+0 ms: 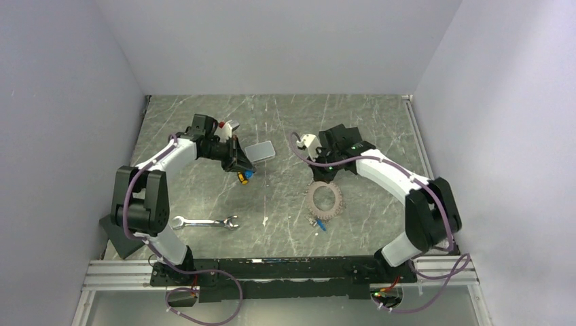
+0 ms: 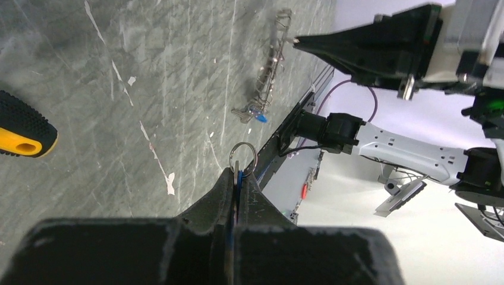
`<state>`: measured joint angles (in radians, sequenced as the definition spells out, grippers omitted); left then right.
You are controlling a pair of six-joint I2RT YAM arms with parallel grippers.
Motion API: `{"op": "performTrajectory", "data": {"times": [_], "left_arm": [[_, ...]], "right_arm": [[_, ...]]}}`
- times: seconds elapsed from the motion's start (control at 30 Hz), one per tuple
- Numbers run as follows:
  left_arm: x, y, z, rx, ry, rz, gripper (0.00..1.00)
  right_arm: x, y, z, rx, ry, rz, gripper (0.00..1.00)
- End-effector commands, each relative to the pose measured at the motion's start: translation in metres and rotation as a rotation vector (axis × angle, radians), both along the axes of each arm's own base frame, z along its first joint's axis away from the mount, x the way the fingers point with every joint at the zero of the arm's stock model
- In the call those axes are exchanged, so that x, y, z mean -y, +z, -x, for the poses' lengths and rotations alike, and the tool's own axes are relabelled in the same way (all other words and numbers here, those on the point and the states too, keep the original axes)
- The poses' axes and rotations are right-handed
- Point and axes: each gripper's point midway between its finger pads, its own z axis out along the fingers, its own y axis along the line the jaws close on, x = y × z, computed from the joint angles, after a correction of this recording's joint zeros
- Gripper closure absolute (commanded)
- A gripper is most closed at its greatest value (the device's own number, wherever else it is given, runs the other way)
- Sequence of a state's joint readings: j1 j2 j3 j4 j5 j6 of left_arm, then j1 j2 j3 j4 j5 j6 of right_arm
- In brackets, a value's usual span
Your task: Remove the keys from the keyring
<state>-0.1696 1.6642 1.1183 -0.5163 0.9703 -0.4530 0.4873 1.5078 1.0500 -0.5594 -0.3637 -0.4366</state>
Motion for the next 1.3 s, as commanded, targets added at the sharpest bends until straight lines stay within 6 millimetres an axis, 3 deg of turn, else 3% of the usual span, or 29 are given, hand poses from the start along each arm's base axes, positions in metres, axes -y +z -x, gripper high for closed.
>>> {"op": "performTrajectory", "data": {"times": [0.0, 0.37, 0.63, 0.73, 1.0, 1.27], "left_arm": [[-0.002, 0.017, 0.006, 0.107, -0.030, 0.014, 1.00], [-0.003, -0.003, 0.022, 0.130, -0.102, -0.040, 1.00], [0.011, -0.027, 0.035, 0.198, -0.196, -0.167, 1.00], [0.015, -0.033, 0.037, 0.221, -0.226, -0.204, 1.00], [0.030, -0.049, 0.034, 0.260, -0.301, -0.305, 1.00], [0.049, -0.064, 0.017, 0.259, -0.318, -0.359, 1.00]], "right_arm": [[-0.024, 0.021, -0.043, 0.094, -0.026, -0.078, 1.00], [-0.041, 0.003, -0.066, 0.070, -0.046, -0.102, 1.00], [-0.039, 0.003, -0.072, 0.079, -0.069, -0.092, 0.65], [-0.036, 0.013, -0.075, 0.094, -0.087, -0.107, 0.54], [-0.004, 0.075, -0.071, 0.111, -0.179, -0.275, 0.25], [0.018, 0.100, -0.047, 0.201, -0.173, -0.328, 0.00]]}}
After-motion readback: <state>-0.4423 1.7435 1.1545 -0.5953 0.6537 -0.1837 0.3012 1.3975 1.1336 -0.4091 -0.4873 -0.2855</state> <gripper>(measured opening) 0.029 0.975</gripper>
